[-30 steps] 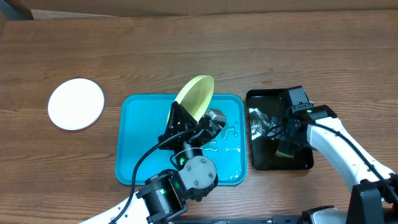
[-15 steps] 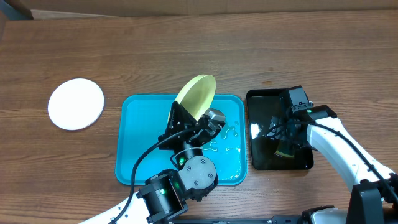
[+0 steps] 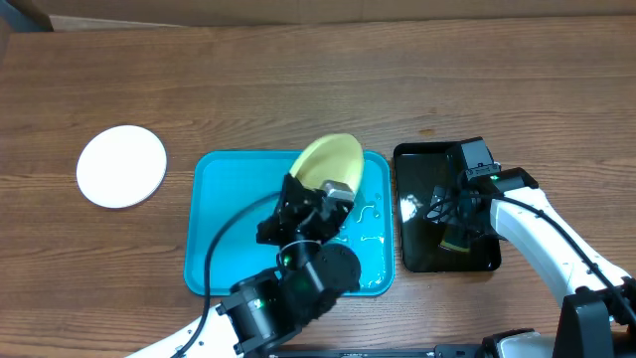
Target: Clean dirty plates on tray and stack at the side
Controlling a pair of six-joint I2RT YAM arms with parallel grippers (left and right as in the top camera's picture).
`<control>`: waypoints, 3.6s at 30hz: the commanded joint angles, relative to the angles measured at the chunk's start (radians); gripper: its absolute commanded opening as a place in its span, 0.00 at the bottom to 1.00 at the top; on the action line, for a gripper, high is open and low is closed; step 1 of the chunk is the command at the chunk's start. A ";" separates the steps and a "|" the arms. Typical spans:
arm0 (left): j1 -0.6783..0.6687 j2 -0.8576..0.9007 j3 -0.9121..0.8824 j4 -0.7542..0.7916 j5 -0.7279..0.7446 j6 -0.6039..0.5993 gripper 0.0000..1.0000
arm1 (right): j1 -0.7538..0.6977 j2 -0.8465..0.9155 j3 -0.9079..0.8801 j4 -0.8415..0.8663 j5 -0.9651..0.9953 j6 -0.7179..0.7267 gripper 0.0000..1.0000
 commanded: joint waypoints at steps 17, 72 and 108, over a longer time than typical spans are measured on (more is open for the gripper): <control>1.451 0.055 0.016 -0.079 1.370 -0.544 0.04 | -0.004 -0.022 0.001 0.005 0.014 -0.002 1.00; 1.595 0.504 0.017 0.291 2.004 -0.748 1.00 | -0.004 -0.022 0.001 0.005 0.014 -0.002 1.00; 0.851 0.141 0.168 -0.444 1.458 -0.375 1.00 | -0.002 -0.022 -0.082 -0.047 -0.136 0.037 0.92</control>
